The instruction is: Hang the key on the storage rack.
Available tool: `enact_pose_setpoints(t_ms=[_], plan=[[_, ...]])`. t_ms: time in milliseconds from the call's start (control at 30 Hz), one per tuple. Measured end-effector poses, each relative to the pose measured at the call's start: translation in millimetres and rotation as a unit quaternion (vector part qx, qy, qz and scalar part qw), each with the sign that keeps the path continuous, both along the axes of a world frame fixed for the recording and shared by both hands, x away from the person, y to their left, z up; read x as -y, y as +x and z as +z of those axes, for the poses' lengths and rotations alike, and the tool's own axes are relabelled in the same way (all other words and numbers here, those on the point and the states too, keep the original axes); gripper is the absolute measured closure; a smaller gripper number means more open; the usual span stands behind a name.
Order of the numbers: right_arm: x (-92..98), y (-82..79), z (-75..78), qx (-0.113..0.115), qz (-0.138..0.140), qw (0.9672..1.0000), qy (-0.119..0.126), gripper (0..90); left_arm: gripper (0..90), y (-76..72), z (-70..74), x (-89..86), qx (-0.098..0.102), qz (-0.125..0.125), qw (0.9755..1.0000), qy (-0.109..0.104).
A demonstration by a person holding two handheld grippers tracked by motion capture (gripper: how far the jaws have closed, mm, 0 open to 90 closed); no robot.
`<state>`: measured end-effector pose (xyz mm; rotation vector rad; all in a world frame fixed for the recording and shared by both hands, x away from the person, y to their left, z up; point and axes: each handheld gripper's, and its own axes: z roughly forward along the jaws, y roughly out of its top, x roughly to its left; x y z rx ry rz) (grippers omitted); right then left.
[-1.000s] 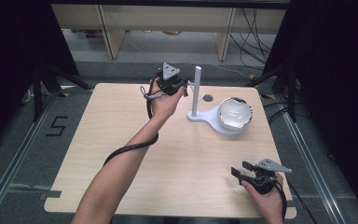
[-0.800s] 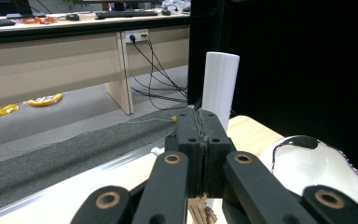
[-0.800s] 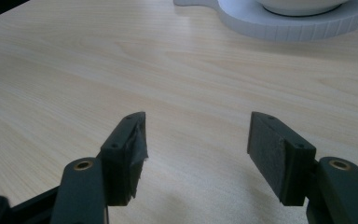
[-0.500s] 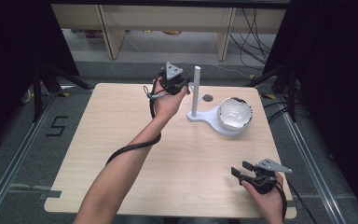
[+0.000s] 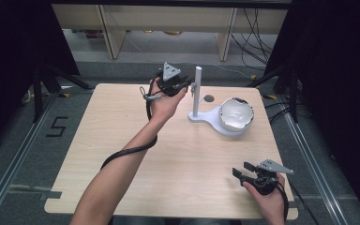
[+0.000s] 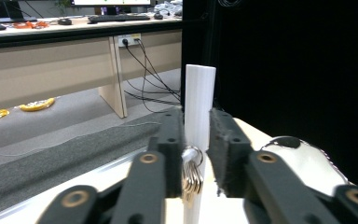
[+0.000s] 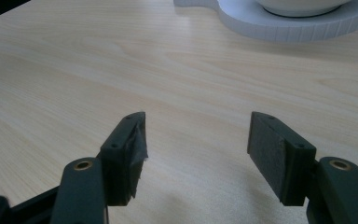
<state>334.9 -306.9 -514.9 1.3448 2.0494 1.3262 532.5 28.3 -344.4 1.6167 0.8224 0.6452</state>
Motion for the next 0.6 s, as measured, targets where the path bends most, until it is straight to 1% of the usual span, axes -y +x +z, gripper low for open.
enact_pose_setpoints(t_ms=[33, 67, 167, 200, 233, 300, 333, 367, 400, 433, 467, 500, 533, 600], plan=[[-0.1, -0.1, 0.0, -0.001, 0.0, 1.0, 0.001, 38.4, 70.3, -2.1, 0.8, -2.2, 0.0, -0.002, 1.0, -0.002], [-2.2, -1.9, 0.6, -0.015, -0.006, 0.9998, 0.015, 38.4, 68.4, -6.8, 2.4, -7.7, -0.002, -0.007, 1.0, -0.002], [-2.1, -2.2, 0.6, -0.017, -0.007, 0.9997, 0.015, 38.4, 59.8, -15.6, 3.3, -19.6, -0.007, -0.013, 0.9999, 0.002], [-2.7, -2.8, 1.0, -0.023, -0.009, 0.9995, 0.018, 38.4, 57.2, -18.0, 3.0, -23.6, -0.01, -0.015, 0.9998, 0.001], [-2.0, -2.8, 1.2, -0.024, -0.006, 0.9996, 0.014, 38.4, 55.2, -22.1, 1.5, -30.6, -0.013, -0.019, 0.9997, 0.003], [-1.1, -0.8, -0.8, -0.006, -0.01, 0.9999, 0.001, 38.4, 51.3, -28.9, -3.1, -41.4, -0.017, -0.025, 0.9995, 0.003], [-0.7, -0.5, -0.7, -0.004, -0.008, 1.0, 0.0, 38.4, 50.4, -32.4, -6.4, -48.1, -0.02, -0.025, 0.9995, 0.006], [-0.8, -0.7, -0.5, -0.004, -0.003, 1.0, 0.008, 38.5, 49.7, -36.4, -10.6, -56.6, -0.024, -0.021, 0.9995, 0.007], [-1.5, -1.1, -0.2, -0.01, -0.005, 0.9999, 0.01, 38.5, 48.9, -38.3, -12.9, -61.9, -0.024, -0.021, 0.9994, 0.01], [-2.6, -2.6, 0.9, -0.021, -0.009, 0.9996, 0.014, 38.5, 48.1, -41.8, -16.3, -70.2, -0.028, -0.02, 0.9994, 0.009], [-3.1, -2.8, 1.0, -0.025, -0.009, 0.9995, 0.017, 38.5, 47.2, -44.0, -18.2, -75.3, -0.029, -0.018, 0.9994, 0.01], [-2.9, -2.9, 1.0, -0.024, -0.01, 0.9995, 0.017, 38.5, 46.6, -46.8, -20.9, -81.6, -0.029, -0.018, 0.9993, 0.012], [-0.6, -0.3, -0.1, -0.005, -0.002, 1.0, 0.004, 38.5, 45.3, -50.3, -24.2, -88.0, -0.032, -0.02, 0.9992, 0.014], [-0.6, 0.2, -1.3, 0.003, -0.001, 1.0, 0.007, 38.5, 43.9, -58.3, -34.6, -102.3, -0.037, -0.023, 0.9989, 0.014]])
